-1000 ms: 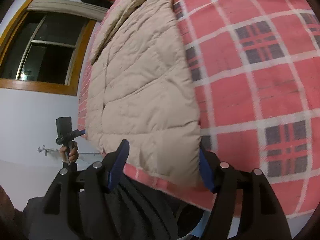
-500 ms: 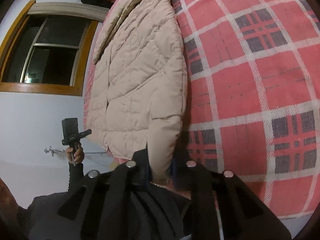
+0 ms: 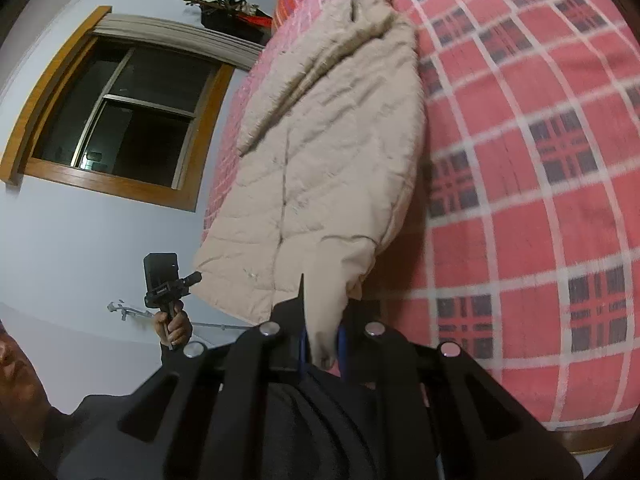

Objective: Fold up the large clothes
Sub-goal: 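Grasp the coat hem with both tools and lift it toward the collar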

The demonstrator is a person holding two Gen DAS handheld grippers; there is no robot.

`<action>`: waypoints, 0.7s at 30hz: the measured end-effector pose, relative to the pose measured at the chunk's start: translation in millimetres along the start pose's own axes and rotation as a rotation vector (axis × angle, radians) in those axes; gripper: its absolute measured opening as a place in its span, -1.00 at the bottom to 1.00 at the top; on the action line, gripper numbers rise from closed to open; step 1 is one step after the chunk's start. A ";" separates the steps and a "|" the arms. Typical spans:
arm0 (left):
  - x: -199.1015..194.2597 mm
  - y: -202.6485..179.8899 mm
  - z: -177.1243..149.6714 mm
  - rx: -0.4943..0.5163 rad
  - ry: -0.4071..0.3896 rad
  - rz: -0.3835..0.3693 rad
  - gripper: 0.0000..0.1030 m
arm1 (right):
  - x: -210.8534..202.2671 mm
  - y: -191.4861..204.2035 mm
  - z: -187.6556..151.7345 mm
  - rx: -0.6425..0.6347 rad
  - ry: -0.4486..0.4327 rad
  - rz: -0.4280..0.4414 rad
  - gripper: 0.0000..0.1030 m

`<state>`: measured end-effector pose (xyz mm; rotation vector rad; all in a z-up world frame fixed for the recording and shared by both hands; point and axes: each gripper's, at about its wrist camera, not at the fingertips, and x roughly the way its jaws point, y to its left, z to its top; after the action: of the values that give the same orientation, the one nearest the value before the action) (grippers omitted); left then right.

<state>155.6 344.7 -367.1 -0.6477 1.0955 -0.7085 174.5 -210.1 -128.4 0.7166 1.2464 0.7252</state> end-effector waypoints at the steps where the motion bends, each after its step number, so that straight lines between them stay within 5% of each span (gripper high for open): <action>1: -1.1 -1.2 1.9 0.003 -0.005 -0.002 -0.75 | -1.6 3.6 2.5 -0.006 -0.007 0.001 -0.81; 21: -17.9 -27.1 81.6 0.068 -0.080 0.015 -0.76 | -15.0 44.9 97.9 -0.064 -0.115 -0.050 -0.82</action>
<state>221.9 351.6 -310.0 -0.6047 0.9973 -0.6980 264.0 -204.0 -66.9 0.6628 1.1279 0.6710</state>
